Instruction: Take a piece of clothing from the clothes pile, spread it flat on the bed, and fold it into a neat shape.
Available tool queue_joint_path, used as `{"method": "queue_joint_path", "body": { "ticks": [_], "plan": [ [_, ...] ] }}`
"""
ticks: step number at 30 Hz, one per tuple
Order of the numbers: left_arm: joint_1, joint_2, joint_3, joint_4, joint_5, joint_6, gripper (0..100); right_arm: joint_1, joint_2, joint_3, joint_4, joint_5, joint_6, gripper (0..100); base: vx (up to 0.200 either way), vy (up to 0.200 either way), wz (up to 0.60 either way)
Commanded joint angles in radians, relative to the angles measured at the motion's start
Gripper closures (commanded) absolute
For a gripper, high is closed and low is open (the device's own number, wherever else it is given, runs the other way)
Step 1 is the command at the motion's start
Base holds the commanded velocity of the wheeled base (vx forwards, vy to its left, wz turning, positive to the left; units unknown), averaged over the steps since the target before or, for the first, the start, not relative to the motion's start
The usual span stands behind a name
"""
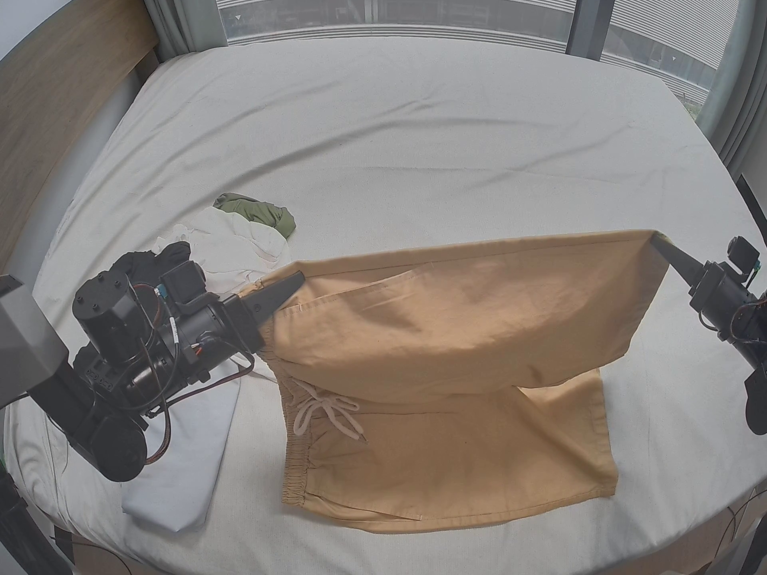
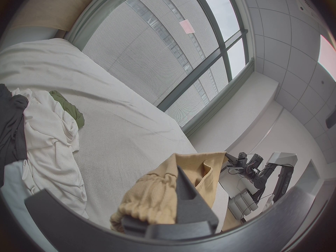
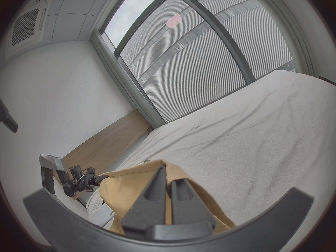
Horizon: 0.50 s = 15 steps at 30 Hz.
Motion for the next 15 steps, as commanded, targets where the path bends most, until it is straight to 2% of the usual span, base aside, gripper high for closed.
{"method": "queue_joint_path", "body": {
  "ticks": [1, 11, 15],
  "plan": [
    [0.01, 0.004, -0.002, 0.0, 0.0, 0.0, 100, -0.009, 0.003, -0.005, -0.001, 0.0, -0.001, 100, 0.0, 0.0, 0.0],
    [0.0, 0.024, -0.019, -0.002, 0.003, -0.002, 100, -0.007, 0.049, -0.006, 0.001, 0.001, -0.006, 100, 0.0, 0.0, 0.0],
    [-0.007, 0.033, -0.039, -0.002, 0.011, 0.0, 100, -0.012, 0.106, -0.057, 0.001, 0.0, -0.009, 100, 0.0, 0.0, 0.0]
  ]
}}
